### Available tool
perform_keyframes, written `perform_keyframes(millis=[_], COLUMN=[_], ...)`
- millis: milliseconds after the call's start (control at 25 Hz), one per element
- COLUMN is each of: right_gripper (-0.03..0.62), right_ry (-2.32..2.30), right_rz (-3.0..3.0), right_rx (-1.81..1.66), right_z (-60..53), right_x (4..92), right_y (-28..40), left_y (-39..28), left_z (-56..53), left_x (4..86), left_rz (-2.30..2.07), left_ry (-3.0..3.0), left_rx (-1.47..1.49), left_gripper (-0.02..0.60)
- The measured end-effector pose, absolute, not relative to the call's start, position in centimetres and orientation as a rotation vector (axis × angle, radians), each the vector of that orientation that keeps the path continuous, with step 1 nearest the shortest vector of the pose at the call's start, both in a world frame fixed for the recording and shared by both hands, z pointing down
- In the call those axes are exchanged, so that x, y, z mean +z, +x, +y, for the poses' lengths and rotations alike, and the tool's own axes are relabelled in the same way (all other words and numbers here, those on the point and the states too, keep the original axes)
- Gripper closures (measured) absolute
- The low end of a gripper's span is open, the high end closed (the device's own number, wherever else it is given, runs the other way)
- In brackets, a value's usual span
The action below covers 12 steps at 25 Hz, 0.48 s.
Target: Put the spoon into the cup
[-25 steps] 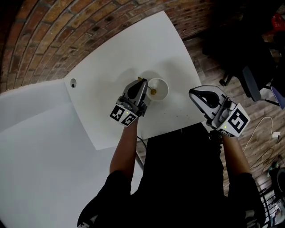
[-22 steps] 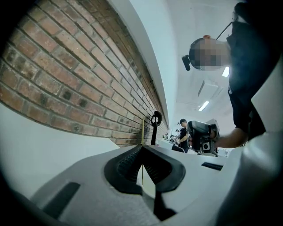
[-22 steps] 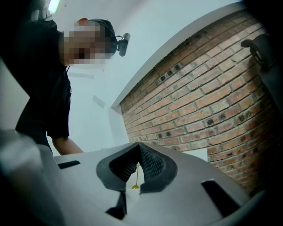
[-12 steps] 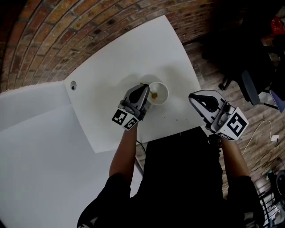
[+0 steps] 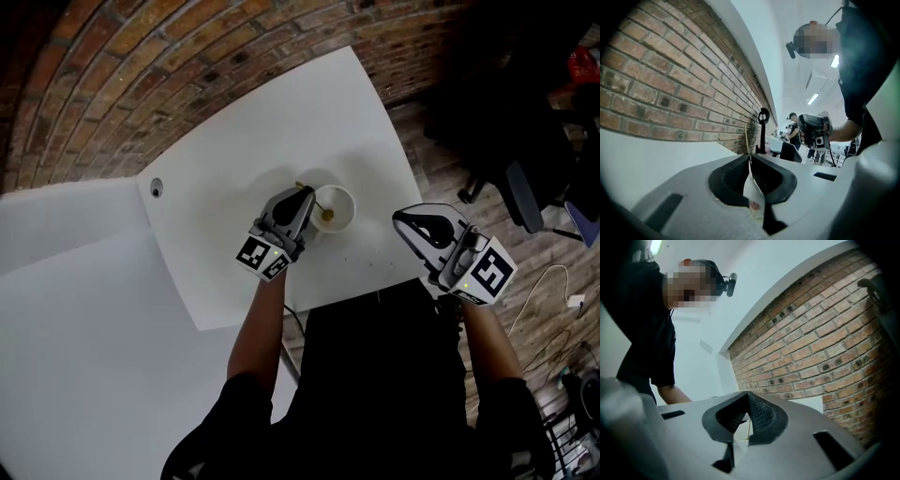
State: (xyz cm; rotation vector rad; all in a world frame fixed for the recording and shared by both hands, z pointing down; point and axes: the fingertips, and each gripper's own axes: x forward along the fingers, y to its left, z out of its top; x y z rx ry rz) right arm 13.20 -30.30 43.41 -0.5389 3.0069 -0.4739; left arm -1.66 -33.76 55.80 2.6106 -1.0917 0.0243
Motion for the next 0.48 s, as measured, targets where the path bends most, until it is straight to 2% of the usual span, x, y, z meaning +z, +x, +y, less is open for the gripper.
perform_keyframes(millis=[480], right_gripper=[0.588], right_ry=[-0.530], right_rz=[3.031], right_rx=[-0.458], right_z=[-29.88], right_x=[43.48], right_y=[13.12], left_y=[-1.18], left_z=[-33.62], left_x=[56.88], left_rz=[-1.055], left_ry=[2.589], left_rx=[0.058], left_gripper=[0.563])
